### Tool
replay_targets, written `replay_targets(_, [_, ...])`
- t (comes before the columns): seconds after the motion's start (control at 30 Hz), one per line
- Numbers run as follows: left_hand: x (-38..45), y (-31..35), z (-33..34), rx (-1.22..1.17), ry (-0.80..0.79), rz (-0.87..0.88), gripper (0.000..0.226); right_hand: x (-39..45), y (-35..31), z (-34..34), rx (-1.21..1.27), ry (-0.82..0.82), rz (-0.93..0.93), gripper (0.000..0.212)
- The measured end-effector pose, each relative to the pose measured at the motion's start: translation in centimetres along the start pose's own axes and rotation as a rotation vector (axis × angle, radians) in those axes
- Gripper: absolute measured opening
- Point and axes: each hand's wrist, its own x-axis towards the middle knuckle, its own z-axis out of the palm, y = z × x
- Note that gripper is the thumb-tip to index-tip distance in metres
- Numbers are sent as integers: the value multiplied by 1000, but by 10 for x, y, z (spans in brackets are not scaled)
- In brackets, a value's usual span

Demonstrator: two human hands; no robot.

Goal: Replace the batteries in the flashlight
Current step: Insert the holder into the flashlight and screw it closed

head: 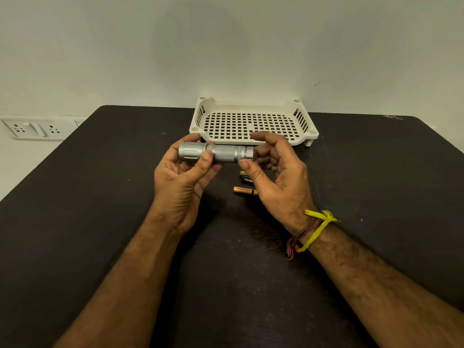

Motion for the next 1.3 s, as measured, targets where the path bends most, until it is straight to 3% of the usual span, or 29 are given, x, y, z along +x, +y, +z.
replay_targets(0.2, [-1,1,1,22,7,4,57,-1,1,2,34,12,45,20])
replay_targets(0.37, [0,2,1,5,48,8,57,-1,1,2,-14,-47,-27,40])
replay_targets(0.53, [-1,3,1,18,38,2,62,-1,1,1,-7,-17,43,13])
replay_targets(0.67, [-1,3,2,26,47,3,62,0,0,1,-43,-46,-36,33])
replay_targets(0.87, [-1,2,2,26,40,0,57,-2,2,1,-41,-23,27,18])
replay_targets(1.0, [-1,2,2,32,62,3,59,-1,1,3,-47,-36,-31,40])
replay_targets(1.17, [-2,3,3,39,58,-2,60,-1,0,1,-19,5,37,14])
replay_targets(1.3, [-3,4,3,47,51,-10,60,0,-2,0,-66,-7,-45,33])
